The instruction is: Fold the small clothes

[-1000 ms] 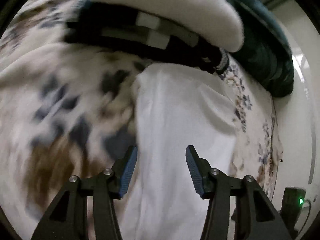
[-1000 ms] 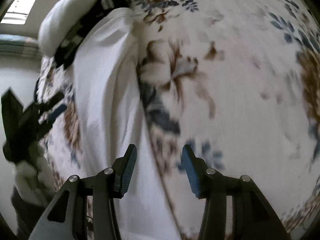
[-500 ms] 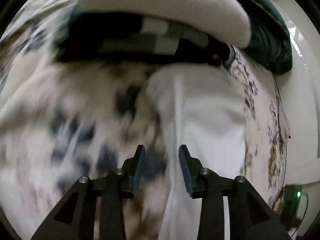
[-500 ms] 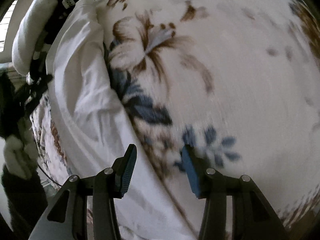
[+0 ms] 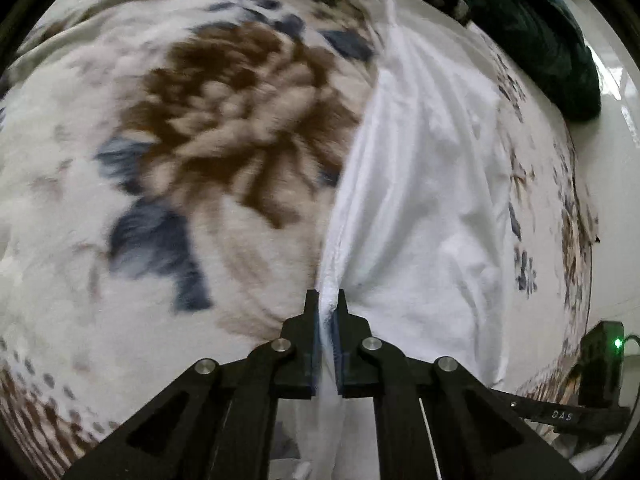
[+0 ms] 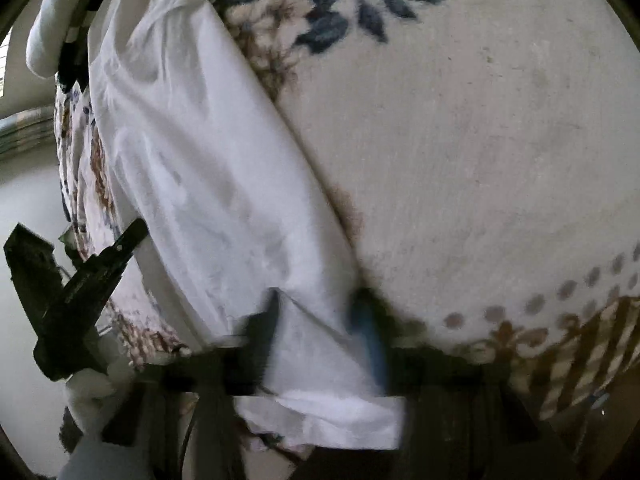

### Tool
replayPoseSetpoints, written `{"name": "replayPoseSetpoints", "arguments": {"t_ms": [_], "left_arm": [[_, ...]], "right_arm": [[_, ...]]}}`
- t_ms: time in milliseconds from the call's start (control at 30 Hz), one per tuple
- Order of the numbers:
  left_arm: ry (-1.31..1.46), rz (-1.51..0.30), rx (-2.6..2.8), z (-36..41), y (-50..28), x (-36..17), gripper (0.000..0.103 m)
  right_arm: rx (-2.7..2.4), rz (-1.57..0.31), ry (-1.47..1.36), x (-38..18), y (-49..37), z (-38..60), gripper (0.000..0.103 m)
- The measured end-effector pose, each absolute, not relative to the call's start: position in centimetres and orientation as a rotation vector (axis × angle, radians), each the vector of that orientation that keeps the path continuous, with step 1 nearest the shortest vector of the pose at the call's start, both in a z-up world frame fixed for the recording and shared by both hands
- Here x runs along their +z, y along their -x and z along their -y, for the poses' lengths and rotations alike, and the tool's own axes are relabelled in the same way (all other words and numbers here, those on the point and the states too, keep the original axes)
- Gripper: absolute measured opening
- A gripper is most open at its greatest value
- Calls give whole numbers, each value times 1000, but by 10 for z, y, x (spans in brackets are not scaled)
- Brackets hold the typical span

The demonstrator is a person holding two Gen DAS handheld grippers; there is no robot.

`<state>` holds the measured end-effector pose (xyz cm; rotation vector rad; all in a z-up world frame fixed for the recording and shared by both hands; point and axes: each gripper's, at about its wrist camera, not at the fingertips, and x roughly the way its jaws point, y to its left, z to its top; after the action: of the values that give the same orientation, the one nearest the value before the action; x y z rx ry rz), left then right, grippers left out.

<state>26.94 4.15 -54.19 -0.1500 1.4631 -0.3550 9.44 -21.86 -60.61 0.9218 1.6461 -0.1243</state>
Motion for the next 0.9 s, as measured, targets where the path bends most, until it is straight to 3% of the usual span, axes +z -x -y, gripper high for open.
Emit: {"name": "replayPoseSetpoints", "arguments": {"t_ms": [200, 233, 300, 333, 367, 400, 700, 733, 767, 800, 833, 900], "left_arm": [[194, -1503, -345, -56, -265, -536, 10], [217, -1519, -351, -61, -260, -533, 18], [273, -1560, -366, -69, -244, -527, 34], [294, -1577, -380, -70, -234, -526, 39], [303, -1594, -391, -73, -222, -524, 39], [285, -1626, -388, -76, -208, -523, 39], [194, -1807, -405, -65, -117, -553, 38], [152, -1782, -402, -61, -112, -552, 32], [113, -1754, -402, -58, -107, -551, 7], [95, -1739, -401, -57, -103, -550, 4], [102, -1725, -396, -59, -102, -547, 4], [110, -1691, -388, -65, -99, -537, 4]], "right_arm": [[-119, -1661, -890, -605, -88, 205, 5], [-110, -1668, -899, -604, -87, 203, 8], [-79, -1670, -922, -599, -84, 205, 18], [-68, -1675, -928, -595, -78, 206, 35], [-57, -1682, -934, -592, -72, 207, 47], [-45, -1691, -942, -591, -66, 206, 48], [-46, -1829, -979, -614, -2, 181, 48], [-57, -1823, -991, -618, 0, 179, 48], [-62, -1809, -998, -619, 3, 178, 46], [-69, -1794, -990, -618, 4, 176, 38], [-71, -1798, -973, -617, 8, 181, 6], [-71, -1782, -969, -611, 17, 186, 4]]}}
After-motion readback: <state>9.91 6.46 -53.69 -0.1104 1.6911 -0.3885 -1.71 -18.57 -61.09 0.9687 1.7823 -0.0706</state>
